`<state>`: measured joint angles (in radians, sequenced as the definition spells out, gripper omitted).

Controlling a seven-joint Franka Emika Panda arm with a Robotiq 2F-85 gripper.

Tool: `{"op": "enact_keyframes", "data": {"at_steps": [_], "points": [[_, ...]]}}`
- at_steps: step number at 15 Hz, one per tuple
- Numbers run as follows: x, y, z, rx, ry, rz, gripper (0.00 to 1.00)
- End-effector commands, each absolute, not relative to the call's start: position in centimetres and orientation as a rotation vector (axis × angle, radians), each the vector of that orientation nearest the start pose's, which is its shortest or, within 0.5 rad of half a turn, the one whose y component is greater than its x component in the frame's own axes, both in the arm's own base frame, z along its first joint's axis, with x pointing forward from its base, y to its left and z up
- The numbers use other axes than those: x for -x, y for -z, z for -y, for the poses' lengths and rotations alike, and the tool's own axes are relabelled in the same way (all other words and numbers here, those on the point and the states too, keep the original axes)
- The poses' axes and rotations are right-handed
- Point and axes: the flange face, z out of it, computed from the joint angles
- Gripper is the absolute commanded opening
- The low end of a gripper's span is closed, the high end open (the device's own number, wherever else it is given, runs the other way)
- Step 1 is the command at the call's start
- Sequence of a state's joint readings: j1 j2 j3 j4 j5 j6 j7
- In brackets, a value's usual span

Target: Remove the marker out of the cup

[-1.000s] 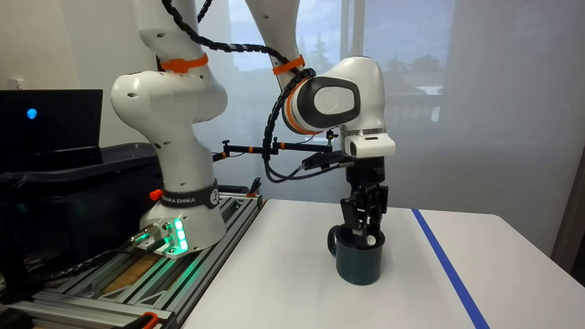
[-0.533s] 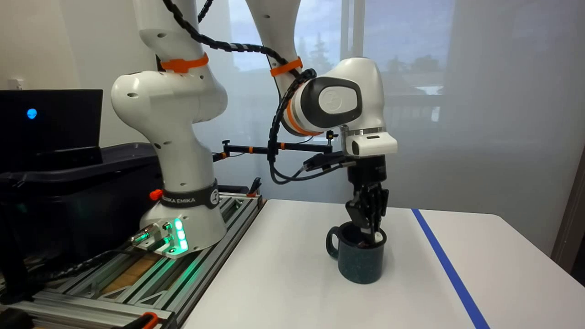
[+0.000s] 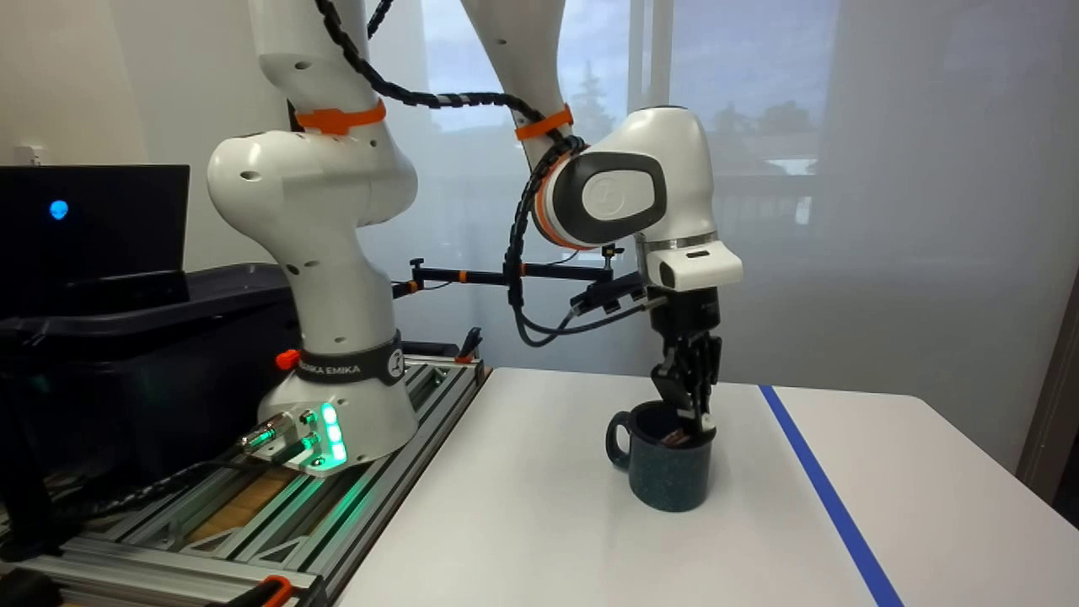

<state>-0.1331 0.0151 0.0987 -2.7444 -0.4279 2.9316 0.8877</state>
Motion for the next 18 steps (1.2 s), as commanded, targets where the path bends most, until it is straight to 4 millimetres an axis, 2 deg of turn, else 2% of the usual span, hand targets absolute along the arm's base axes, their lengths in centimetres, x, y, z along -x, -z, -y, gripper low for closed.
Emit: {"op": "enact_keyframes", "data": {"at_steps": [1, 2, 3, 4, 5, 6, 7, 8, 10, 11, 12, 13, 16, 18], "points": [[-41.4, -25.3, -2.7, 3.009, 0.334, -0.747, 0.05], [-39.9, -26.0, -2.7, 2.994, 0.330, -0.747, 0.05], [-40.2, -27.1, -2.6, 2.972, 0.333, -0.751, 0.05], [-41.5, -28.8, -2.3, 2.946, 0.333, -0.764, 0.05], [-41.3, -30.1, -1.7, 2.932, 0.328, -0.776, 0.05], [-38.8, -30.4, -0.7, 2.918, 0.341, -0.803, 0.05], [-38.9, -32.0, 0.2, 2.898, 0.351, -0.826, 0.05], [-40.5, -33.9, 1.3, 2.882, 0.352, -0.849, 0.05], [-39.5, -36.1, 4.5, 2.838, 0.342, -0.936, 0.05], [-37.4, -36.3, 5.9, 2.809, 0.333, -0.971, 0.05], [-36.5, -36.7, 7.7, 2.798, 0.322, -1.027, 0.05], [-37.4, -37.3, 10.1, 2.781, 0.289, -1.079, 0.05], [-35.2, -34.9, 14.5, 2.730, 0.139, -1.143, 0.05], [-34.4, -32.5, 16.2, 2.709, 0.054, -1.160, 0.05]]}}
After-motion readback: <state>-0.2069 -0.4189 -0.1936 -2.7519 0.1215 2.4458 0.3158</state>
